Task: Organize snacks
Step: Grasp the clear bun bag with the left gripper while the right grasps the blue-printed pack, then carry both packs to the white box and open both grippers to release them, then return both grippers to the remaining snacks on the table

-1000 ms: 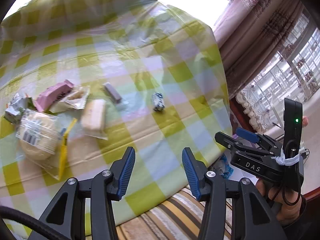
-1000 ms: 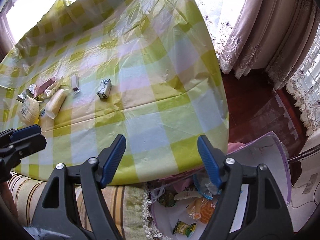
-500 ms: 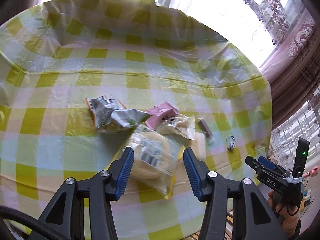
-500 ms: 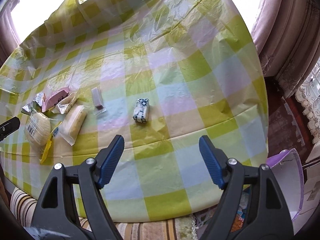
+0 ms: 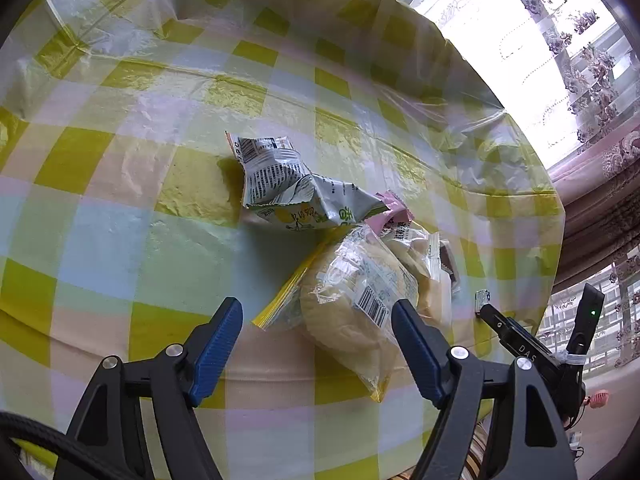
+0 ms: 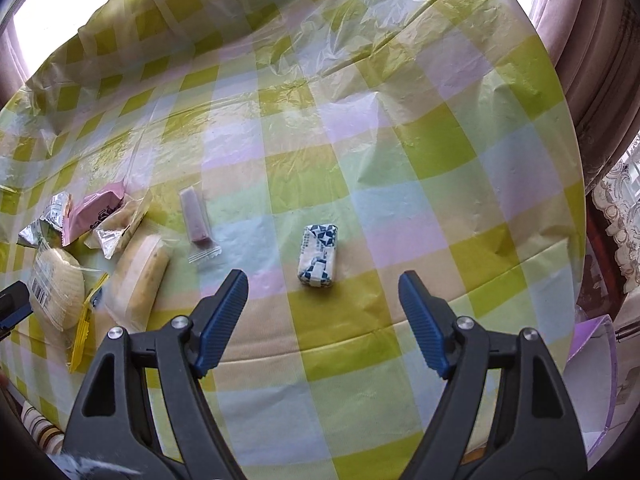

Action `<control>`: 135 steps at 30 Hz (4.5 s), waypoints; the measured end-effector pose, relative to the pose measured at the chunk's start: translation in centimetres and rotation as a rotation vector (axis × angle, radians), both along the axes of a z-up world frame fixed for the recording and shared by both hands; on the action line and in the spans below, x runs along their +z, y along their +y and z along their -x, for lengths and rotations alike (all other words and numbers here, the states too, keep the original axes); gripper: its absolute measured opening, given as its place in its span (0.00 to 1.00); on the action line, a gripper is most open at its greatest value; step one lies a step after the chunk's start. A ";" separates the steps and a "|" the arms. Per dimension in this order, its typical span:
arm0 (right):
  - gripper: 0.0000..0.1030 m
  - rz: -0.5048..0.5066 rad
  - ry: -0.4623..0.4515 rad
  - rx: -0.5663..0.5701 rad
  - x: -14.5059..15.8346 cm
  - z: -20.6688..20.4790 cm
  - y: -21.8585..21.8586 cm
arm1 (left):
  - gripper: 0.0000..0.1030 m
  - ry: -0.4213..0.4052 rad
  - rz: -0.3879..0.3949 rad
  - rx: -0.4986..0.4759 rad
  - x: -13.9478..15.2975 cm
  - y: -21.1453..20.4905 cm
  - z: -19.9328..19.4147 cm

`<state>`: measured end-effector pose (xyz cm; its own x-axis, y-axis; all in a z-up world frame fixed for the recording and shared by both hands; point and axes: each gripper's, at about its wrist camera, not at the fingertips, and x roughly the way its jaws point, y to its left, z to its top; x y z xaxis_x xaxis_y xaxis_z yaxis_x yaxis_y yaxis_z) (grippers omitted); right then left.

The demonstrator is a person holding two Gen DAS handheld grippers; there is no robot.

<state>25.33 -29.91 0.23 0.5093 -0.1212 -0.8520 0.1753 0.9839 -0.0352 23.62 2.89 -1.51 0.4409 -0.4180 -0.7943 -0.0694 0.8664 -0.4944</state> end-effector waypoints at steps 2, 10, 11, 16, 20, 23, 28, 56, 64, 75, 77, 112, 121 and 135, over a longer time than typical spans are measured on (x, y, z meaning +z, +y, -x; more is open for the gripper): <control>0.78 0.003 0.000 0.000 -0.2 -0.4 0.1 | 0.78 0.004 0.013 -0.011 -0.3 -0.4 -0.1; 0.78 0.000 0.009 -0.006 -1.2 -1.4 0.2 | 0.80 -0.010 -0.023 -0.025 -1.2 -2.3 -1.0; 0.78 -0.001 0.010 -0.005 -1.3 -1.4 0.2 | 0.80 -0.014 -0.042 -0.031 -1.2 -2.6 -1.1; 0.78 -0.011 0.022 -0.003 -1.8 -1.7 0.1 | 0.80 -0.037 -0.055 -0.036 -1.3 -3.2 -1.7; 0.76 -0.012 0.023 0.001 -2.1 -2.0 0.1 | 0.67 -0.066 -0.043 -0.052 -1.3 -3.5 -2.0; 0.67 -0.009 0.010 0.013 -2.0 -2.1 0.2 | 0.58 -0.082 -0.032 -0.068 -1.1 -3.9 -2.0; 0.28 -0.010 -0.013 0.042 -1.6 -2.1 0.6 | 0.50 -0.096 -0.008 -0.066 -1.0 -3.7 -1.9; 0.23 -0.027 -0.036 0.068 1.1 3.6 1.0 | 0.32 -0.130 -0.013 -0.092 1.6 -3.8 2.4; 0.23 -0.044 -0.041 0.059 1.8 5.7 0.1 | 0.31 -0.150 -0.019 -0.099 2.9 -4.6 4.1; 0.23 -0.052 -0.042 0.018 2.3 8.8 -2.7 | 0.30 -0.188 -0.003 -0.161 5.2 -7.5 5.8; 0.23 -0.050 -0.043 0.005 2.4 9.5 -3.5 | 0.30 -0.192 0.006 -0.185 5.6 -8.5 6.1; 0.24 -0.005 -0.007 -0.318 1.9 20.1 -18.9 | 0.32 -0.034 0.071 -0.791 3.9 -32.9 13.2; 0.52 0.013 -0.014 -0.313 2.3 19.7 -18.4 | 0.44 -0.018 0.088 -0.732 3.6 -31.7 12.5; 0.59 0.010 -0.012 -0.271 2.6 18.5 -16.4 | 0.46 -0.063 0.068 -0.622 4.1 -28.7 10.5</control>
<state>6.78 -46.27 2.85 0.4673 -0.2629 -0.8441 0.4324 0.9007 -0.0412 13.07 -25.85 2.55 0.1436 -0.6599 -0.7375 0.4688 0.7017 -0.5365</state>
